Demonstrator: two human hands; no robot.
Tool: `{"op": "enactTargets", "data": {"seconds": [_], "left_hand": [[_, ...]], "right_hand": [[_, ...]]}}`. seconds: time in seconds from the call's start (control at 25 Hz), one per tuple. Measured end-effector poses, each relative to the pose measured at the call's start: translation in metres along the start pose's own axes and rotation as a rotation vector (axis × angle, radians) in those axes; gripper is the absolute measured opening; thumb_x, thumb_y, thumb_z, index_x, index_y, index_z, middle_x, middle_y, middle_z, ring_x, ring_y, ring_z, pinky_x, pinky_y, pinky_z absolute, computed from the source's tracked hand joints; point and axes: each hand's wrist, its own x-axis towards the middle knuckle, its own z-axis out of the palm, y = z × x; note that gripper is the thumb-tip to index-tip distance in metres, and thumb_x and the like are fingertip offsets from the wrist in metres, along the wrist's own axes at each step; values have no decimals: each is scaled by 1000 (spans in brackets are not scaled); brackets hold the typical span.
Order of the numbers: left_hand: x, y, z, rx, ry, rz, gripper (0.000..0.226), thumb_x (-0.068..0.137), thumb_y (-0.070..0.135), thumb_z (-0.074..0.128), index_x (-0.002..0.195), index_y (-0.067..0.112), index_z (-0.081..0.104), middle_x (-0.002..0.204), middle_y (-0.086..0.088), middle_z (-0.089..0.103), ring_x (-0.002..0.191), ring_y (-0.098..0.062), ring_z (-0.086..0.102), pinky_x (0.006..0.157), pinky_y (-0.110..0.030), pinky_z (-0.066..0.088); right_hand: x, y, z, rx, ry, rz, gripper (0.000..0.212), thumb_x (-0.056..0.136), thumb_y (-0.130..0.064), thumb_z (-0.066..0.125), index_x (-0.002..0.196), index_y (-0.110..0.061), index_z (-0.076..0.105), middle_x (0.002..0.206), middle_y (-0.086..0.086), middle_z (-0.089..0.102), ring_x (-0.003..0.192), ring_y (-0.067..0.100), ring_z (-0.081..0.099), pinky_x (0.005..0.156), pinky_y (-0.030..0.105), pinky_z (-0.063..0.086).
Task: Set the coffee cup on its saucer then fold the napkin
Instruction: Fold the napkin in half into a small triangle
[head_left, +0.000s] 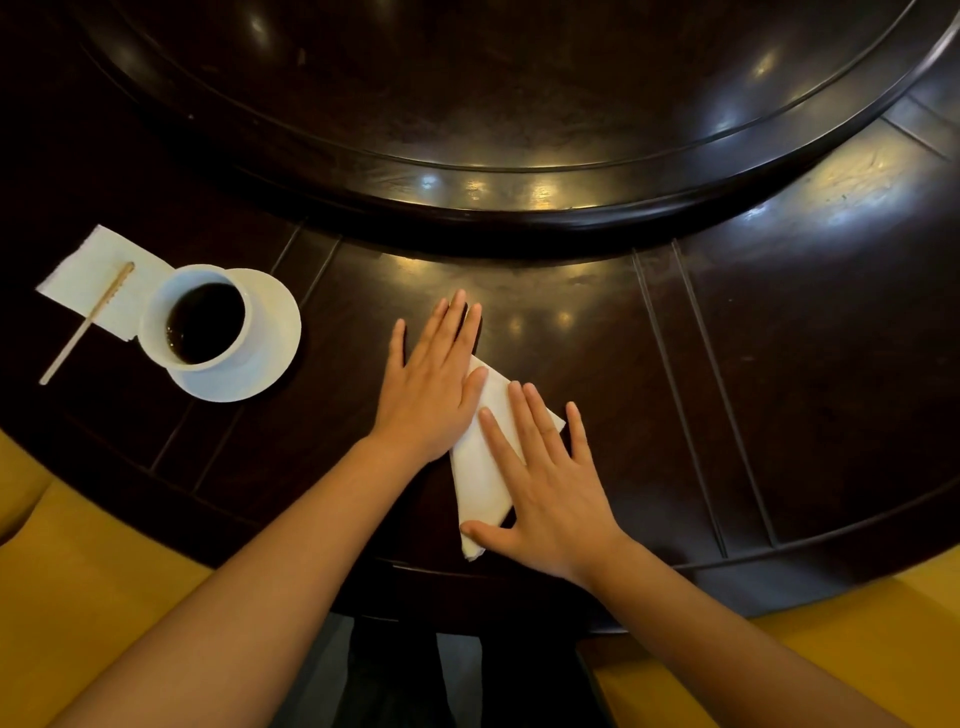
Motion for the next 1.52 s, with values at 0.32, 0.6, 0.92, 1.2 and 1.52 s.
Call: {"op": "enactTargets", "data": {"seconds": [0.32,0.6,0.92,1.2,1.52], "left_hand": [[-21,30,-6,79,138,-103,61,95,40,13,147,9,2,155,-8,-1,143,-19,-1,113,-48,7],[-56,67,16,47,50,-130,60,94,36,11,147,7,4,156,-12,3,144,-23,1,114,-45,8],[-102,76,25,22,19,-137,61,93,34,23,147,6,20,154,-12,17,143,-24,14,110,-51,20],[-102,28,12,69,-25,210,58,91,30,30,144,7,28,152,-10,23,141,-22,20,112,-48,23],[-132,66,13,-121,109,83,65,88,32,39,147,11,20,152,-12,22,143,-25,16,116,-45,16]], "right_hand": [[-10,22,-8,52,76,16,57,98,-38,20,147,-9,15,156,9,12,144,21,5,113,47,11],[-10,30,-3,19,37,-23,57,98,-35,18,146,-8,9,155,10,7,144,20,0,117,38,3],[-10,36,-2,-24,11,-47,58,98,-35,23,147,-10,7,156,7,4,143,18,-2,115,40,2],[-31,14,3,15,97,72,58,96,-39,24,146,-10,18,154,8,16,143,21,9,117,46,6],[-1,41,-18,-62,179,-297,50,96,-35,36,144,-21,30,154,12,21,144,26,8,117,47,5]]}}
